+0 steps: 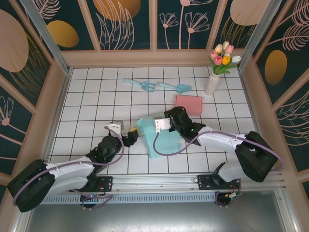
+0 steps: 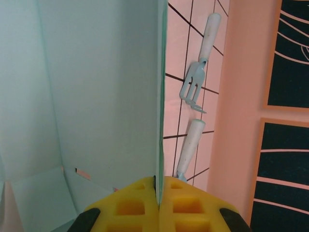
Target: Fold the paper box
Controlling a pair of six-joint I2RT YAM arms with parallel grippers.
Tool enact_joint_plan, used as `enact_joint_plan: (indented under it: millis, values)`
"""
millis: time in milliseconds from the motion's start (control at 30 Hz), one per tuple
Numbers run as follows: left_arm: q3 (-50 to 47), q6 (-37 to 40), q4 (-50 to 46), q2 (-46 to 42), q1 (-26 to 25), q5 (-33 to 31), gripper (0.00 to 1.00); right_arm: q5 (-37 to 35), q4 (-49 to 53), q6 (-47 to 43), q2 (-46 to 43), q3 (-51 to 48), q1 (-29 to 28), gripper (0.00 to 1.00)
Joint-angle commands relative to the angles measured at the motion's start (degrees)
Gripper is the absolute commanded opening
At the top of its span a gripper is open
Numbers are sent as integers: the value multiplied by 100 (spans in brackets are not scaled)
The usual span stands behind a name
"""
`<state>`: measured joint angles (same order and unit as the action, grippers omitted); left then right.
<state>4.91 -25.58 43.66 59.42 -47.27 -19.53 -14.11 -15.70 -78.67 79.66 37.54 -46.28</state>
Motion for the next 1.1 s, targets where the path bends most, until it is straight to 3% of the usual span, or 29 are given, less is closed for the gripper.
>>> enact_joint_plan:
  millis: [0,467,1067]
  values:
    - [-69,142,441,318,-16,-147,79,-215,-913,-382,129,-371,-21,0]
    - [23,227,1580,1603,-15,646,76,-321,-2494,-799,432,-1147,-37,0]
    - [655,90,2119,2875,-16,927,68,-365,-2464,-776,492,-1188,-127,0]
